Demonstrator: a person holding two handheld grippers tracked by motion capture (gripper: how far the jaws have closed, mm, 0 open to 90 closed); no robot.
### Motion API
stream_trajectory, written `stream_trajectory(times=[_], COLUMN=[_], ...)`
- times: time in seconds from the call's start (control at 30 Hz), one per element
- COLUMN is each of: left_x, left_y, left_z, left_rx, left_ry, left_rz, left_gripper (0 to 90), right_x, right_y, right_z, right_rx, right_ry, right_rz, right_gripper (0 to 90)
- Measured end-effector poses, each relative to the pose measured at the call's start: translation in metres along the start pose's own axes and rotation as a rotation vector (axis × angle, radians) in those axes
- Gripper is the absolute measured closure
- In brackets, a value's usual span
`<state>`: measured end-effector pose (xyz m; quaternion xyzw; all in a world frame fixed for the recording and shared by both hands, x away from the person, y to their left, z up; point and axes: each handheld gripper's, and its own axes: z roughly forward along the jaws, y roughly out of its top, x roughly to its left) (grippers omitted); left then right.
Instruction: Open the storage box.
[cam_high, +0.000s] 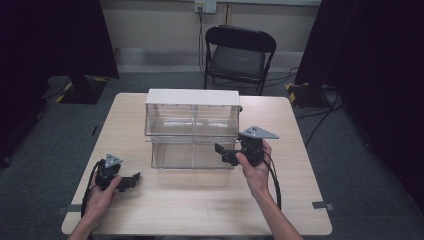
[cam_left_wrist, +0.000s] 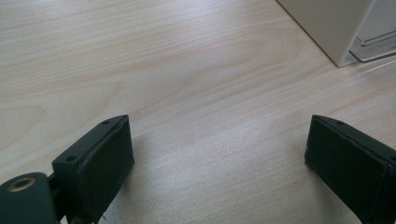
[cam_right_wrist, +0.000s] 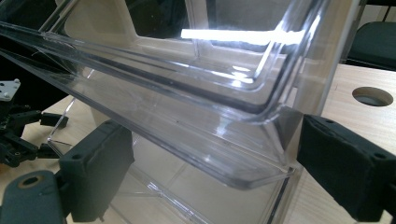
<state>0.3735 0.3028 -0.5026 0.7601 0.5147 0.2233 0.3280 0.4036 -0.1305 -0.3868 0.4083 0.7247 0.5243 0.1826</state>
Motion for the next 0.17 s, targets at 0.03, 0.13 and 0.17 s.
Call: stream_trajectory(times=[0.03,0.13,0.17], left_x=[0.0,0.0,0.0], left_y=[0.0,0.0,0.0], left_z=[0.0,0.0,0.0], left_rx=[0.0,0.0,0.0], left_ry=[0.0,0.0,0.0], left_rz=[0.0,0.0,-0.001], left_gripper=[7.2,7.2,7.2], right_x=[0.0001,0.0001,0.0002], right_y=[0.0,-0.0001,-0.0001], right_z=[0.0,-0.0001,-0.0002], right_rx=[0.0,0.0,0.002], right_ry=[0.0,0.0,-0.001], right_rz=[0.0,-0.001,-0.002], right_gripper=[10.0,10.0,10.1])
